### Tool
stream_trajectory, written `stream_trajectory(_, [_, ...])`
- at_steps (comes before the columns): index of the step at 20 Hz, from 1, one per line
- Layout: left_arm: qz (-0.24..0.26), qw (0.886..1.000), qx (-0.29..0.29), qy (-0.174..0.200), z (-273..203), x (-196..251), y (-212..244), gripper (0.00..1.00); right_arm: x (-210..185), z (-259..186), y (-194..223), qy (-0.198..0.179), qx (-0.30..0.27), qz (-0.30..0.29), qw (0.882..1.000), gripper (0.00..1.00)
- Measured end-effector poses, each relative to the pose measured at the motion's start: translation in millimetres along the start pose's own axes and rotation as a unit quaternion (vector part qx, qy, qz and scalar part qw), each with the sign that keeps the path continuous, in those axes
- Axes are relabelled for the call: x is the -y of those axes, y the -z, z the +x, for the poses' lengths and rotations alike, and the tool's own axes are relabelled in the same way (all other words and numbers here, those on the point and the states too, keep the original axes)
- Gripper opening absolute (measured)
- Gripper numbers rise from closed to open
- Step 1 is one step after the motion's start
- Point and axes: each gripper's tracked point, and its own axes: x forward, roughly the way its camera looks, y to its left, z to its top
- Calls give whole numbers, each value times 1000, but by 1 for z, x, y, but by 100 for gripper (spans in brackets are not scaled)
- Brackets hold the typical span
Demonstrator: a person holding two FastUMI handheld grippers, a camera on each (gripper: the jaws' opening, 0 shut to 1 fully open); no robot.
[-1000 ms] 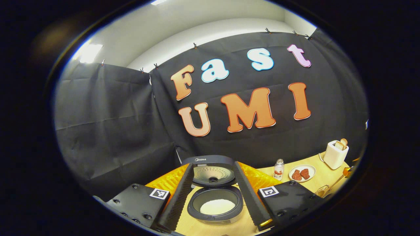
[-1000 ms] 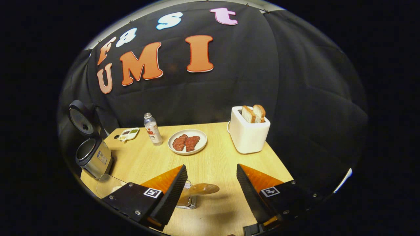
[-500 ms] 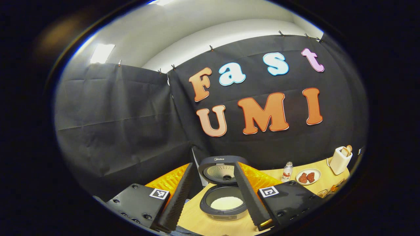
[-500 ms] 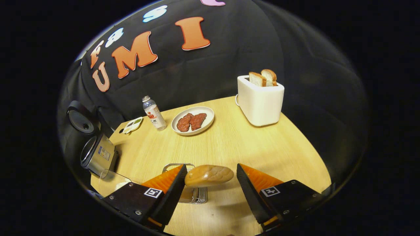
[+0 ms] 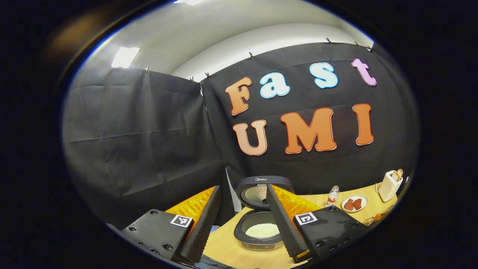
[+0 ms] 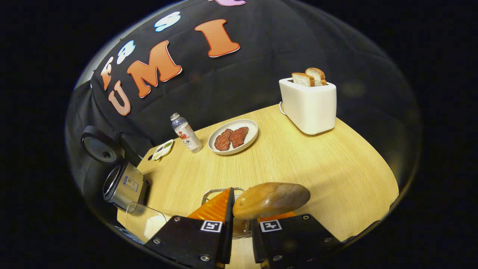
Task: Close the left gripper, press the button to open the rice cooker; take a wooden spoon from the chopstick holder with the right hand, scoop a spoonful of rice and pour it into the rice cooker, then put the wooden spoon back into the chopstick holder.
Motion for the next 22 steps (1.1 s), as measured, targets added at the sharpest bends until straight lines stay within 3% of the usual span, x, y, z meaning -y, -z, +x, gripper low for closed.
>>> stream_trajectory(2, [-11, 1000, -4, 4, 5, -1, 6, 93, -3, 1, 3, 7, -6, 11, 1000, 16])
stream_trajectory(3, [-15, 1000, -6, 8, 8, -1, 8, 76, -6, 0, 1, 6, -8, 16, 1000, 16])
stream_trajectory(5, [-19, 1000, -8, 15, 18, -2, 14, 93, -13, -8, -12, 6, 3, 23, 1000, 9])
stream_trajectory(6, [-20, 1000, -8, 18, 23, -3, 17, 93, -15, -12, -19, 9, 12, 20, 1000, 13])
stream_trajectory(7, [-23, 999, -8, 23, 27, -3, 19, 84, -18, -19, -25, 11, 19, 16, 1000, 13])
stream_trajectory(12, [-29, 999, -7, 37, 55, -16, 34, 84, -61, -64, -59, 6, 72, -43, 996, 13])
stream_trajectory(16, [-35, 998, -14, 53, 85, -24, 51, 85, -125, -87, -47, -36, 67, -79, 994, 13])
stream_trajectory(17, [-37, 997, -16, 60, 92, -24, 54, 93, -140, -90, -40, -46, 63, -90, 993, 13])
stream_trajectory(18, [-38, 997, -18, 67, 98, -25, 58, 92, -153, -93, -32, -54, 61, -104, 991, 13])
stream_trajectory(22, [-35, 996, -25, 84, 117, -33, 73, 93, -172, -84, 9, -43, 29, -165, 985, 13])
